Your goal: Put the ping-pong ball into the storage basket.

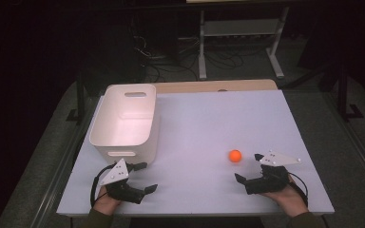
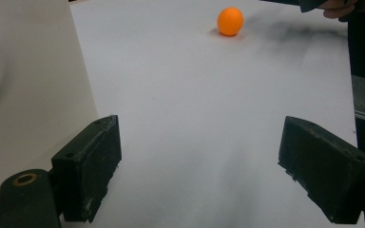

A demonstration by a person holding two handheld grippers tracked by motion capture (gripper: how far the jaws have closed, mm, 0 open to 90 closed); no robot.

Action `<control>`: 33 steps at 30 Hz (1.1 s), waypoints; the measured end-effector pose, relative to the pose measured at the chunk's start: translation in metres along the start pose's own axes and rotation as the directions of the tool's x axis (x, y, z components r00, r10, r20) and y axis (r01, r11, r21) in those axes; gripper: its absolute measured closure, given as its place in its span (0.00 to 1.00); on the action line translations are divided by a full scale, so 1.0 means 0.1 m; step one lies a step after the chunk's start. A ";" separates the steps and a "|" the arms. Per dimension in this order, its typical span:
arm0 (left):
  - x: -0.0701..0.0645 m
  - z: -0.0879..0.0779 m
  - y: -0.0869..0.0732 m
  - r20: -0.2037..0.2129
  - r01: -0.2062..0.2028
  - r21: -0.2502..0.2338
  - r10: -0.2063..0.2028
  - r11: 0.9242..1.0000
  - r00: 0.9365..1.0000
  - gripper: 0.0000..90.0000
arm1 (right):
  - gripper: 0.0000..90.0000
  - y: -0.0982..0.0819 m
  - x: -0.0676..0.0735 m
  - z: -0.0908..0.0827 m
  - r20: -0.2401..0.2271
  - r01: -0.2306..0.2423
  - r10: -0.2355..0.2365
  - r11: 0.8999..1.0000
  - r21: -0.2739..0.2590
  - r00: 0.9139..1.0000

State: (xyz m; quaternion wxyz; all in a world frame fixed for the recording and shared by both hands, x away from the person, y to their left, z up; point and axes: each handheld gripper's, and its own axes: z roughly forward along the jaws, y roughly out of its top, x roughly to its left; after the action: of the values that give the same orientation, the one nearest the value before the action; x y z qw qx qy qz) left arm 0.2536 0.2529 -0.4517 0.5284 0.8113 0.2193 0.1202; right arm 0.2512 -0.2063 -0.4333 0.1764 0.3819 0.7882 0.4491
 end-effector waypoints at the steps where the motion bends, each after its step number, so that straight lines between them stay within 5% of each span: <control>1: 0.00 0.00 0.00 0.000 -0.001 0.000 0.001 1.000 1.000 0.16 | 0.00 0.00 0.00 0.00 0.000 0.000 0.000 1.000 0.000 1.000; 33: 0.01 0.00 0.00 0.009 0.009 0.006 -0.009 1.000 1.000 0.16 | 0.00 0.00 -0.02 -0.01 0.014 -0.014 0.014 1.000 0.000 1.000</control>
State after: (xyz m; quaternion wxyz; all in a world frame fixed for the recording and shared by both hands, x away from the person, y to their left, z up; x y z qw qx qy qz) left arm 0.2549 0.2530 -0.4517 0.5274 0.8124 0.2210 0.1136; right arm 0.2520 -0.2081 -0.4327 0.1786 0.3906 0.7843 0.4478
